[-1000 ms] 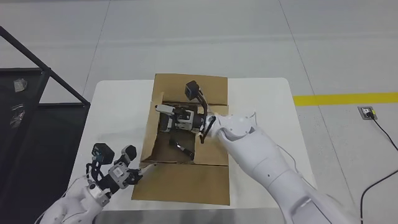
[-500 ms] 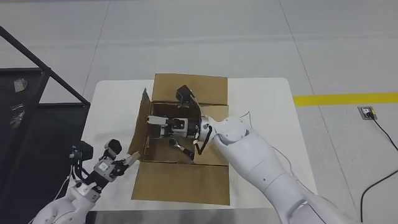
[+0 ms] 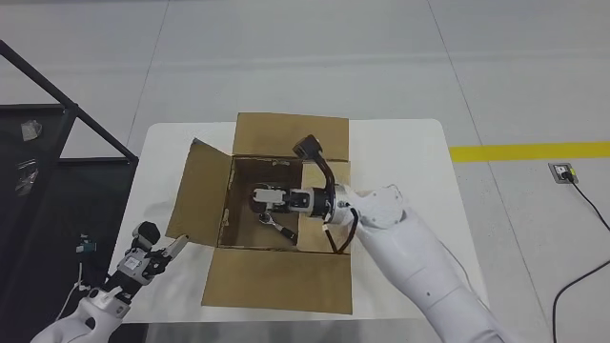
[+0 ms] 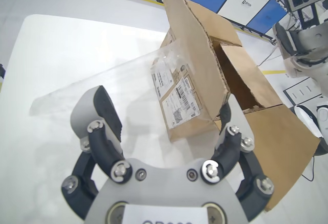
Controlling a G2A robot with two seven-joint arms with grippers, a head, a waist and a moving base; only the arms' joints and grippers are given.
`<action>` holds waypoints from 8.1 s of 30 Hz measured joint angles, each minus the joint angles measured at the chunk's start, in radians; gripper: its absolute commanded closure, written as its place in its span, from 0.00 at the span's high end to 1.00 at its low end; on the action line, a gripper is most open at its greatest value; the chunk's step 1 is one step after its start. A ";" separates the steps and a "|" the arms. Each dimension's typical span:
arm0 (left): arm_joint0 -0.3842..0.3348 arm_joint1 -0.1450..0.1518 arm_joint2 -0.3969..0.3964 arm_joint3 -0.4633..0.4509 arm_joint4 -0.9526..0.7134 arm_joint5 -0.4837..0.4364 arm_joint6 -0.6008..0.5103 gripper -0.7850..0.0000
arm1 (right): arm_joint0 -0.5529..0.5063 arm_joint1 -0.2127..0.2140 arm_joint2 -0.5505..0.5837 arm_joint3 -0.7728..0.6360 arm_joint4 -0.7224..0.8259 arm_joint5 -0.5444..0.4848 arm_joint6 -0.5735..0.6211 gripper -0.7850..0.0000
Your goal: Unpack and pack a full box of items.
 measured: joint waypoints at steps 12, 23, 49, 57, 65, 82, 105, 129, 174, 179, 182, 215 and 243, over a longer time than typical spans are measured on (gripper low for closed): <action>0.000 -0.003 0.046 -0.049 0.029 -0.069 -0.005 1.00 | 0.031 -0.020 -0.037 0.101 -0.083 0.129 -0.158 1.00; -0.061 -0.013 0.056 0.090 0.062 0.130 0.031 1.00 | 0.126 -0.090 -0.124 0.273 -0.051 0.096 -0.177 1.00; -0.485 -0.087 0.365 0.595 0.525 0.692 0.298 1.00 | 0.114 -0.104 -0.092 0.286 -0.080 0.045 -0.154 1.00; -0.487 -0.090 0.333 0.633 0.510 0.703 0.301 1.00 | 0.106 -0.105 -0.087 0.266 -0.097 0.064 -0.150 1.00; -0.461 -0.093 0.337 0.653 0.522 0.653 0.294 1.00 | 0.102 -0.107 -0.079 0.263 -0.103 0.065 -0.146 1.00; -0.220 -0.073 0.168 0.410 0.393 0.475 0.387 1.00 | 0.121 -0.157 -0.146 0.192 -0.182 0.148 -0.311 1.00; 0.075 -0.042 -0.101 0.073 0.073 -0.048 0.253 1.00 | 0.230 -0.379 -0.368 0.501 -0.379 0.043 -0.701 1.00; -0.179 -0.044 0.046 0.249 0.134 0.091 0.046 1.00 | 0.139 -0.289 -0.179 0.365 -0.260 -0.336 -0.338 1.00; -0.355 -0.051 0.345 -0.177 -0.340 0.261 -0.571 1.00 | -0.942 0.027 0.643 -0.864 -0.661 -0.404 -0.484 1.00; -0.346 -0.051 0.342 -0.181 -0.323 0.249 -0.546 1.00 | -0.940 0.027 0.642 -0.863 -0.661 -0.404 -0.483 1.00; -0.346 -0.051 0.342 -0.181 -0.323 0.249 -0.546 1.00 | -0.940 0.027 0.642 -0.863 -0.661 -0.404 -0.483 1.00; -0.837 -0.166 0.783 0.482 -0.789 0.205 -0.760 1.00 | -1.027 0.080 0.681 -0.926 -0.732 -0.336 -0.676 1.00; -1.009 -0.284 1.014 0.516 -0.823 0.222 -0.579 1.00 | -1.198 0.095 0.874 -1.038 -0.729 -0.331 -1.001 1.00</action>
